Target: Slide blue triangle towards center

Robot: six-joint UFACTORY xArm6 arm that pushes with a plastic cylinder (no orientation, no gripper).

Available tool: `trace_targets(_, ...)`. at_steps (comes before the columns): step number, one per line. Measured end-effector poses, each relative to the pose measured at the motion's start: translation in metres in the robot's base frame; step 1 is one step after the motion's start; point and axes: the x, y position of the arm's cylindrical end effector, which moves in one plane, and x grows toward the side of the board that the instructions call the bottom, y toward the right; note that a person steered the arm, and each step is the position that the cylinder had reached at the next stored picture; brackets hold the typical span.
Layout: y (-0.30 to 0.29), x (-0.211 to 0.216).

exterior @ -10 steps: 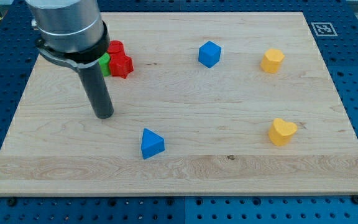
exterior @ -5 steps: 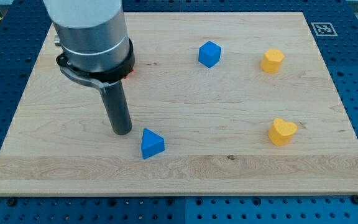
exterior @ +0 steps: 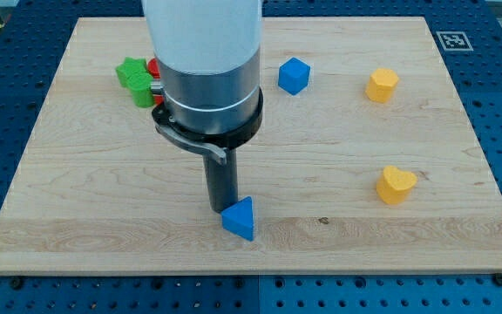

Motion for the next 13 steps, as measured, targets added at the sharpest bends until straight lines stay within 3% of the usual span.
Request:
trace_targets(4,0.006,0.051)
trace_targets(9,0.115,0.032)
trace_targets(13,0.111,0.066)
